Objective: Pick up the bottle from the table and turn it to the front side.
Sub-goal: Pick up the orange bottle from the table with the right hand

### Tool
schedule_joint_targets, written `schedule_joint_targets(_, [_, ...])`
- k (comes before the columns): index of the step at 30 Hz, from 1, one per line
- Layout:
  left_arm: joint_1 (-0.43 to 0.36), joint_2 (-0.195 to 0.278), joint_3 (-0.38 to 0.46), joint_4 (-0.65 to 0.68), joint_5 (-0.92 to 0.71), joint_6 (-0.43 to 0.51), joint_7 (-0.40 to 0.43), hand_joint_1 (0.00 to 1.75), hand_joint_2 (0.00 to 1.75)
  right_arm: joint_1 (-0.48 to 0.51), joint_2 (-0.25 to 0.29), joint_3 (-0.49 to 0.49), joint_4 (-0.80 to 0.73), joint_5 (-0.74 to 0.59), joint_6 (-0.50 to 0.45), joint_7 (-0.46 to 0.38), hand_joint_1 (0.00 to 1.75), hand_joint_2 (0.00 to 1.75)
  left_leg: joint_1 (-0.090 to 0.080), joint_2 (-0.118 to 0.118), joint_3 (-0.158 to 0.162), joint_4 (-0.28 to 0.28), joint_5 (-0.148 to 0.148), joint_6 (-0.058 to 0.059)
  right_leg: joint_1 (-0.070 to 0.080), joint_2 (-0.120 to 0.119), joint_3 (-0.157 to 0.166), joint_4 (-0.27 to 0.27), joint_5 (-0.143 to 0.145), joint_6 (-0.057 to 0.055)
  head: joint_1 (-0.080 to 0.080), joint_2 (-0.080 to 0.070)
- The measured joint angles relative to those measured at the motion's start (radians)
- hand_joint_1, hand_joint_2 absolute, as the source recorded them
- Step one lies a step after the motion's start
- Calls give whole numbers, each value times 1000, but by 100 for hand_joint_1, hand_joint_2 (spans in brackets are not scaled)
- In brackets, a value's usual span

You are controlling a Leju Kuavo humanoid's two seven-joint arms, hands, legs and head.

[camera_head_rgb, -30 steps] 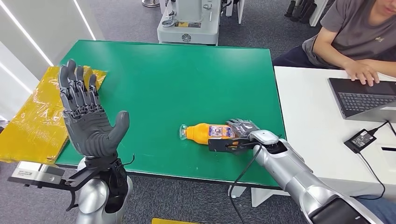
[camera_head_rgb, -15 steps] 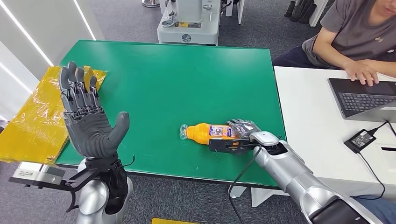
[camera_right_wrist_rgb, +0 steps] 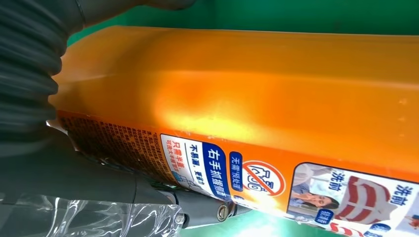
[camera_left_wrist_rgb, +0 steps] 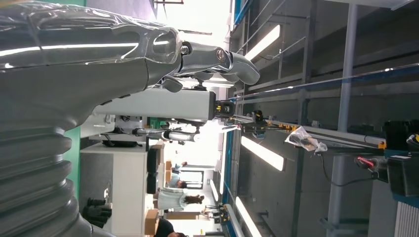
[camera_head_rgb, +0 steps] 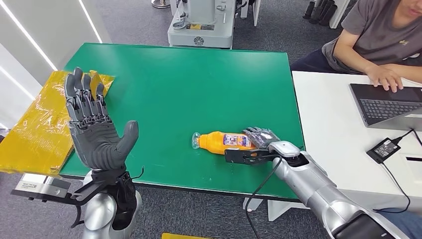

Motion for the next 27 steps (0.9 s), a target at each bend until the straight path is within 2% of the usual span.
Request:
schedule_joint_targets(6, [0,0,0,0,0,0,0,0,175,1,-2,0,-3,0,0,0,0,175,0,0,0,0,0,0,0,0,0,0,0,0,0,0])
schedule_joint_targets(10, [0,0,0,0,0,0,0,0,175,2,-2,0,-3,0,1,-1,174,175,0,0,0,0,0,0,0,0,0,0,0,0,0,0])
schedule_joint_targets(27, [33,5,0,-42,-19,7,19,0,175,10,3,17,-29,-4,-43,-138,175,175,0,0,0,0,0,0,0,0,0,0,0,0,0,0])
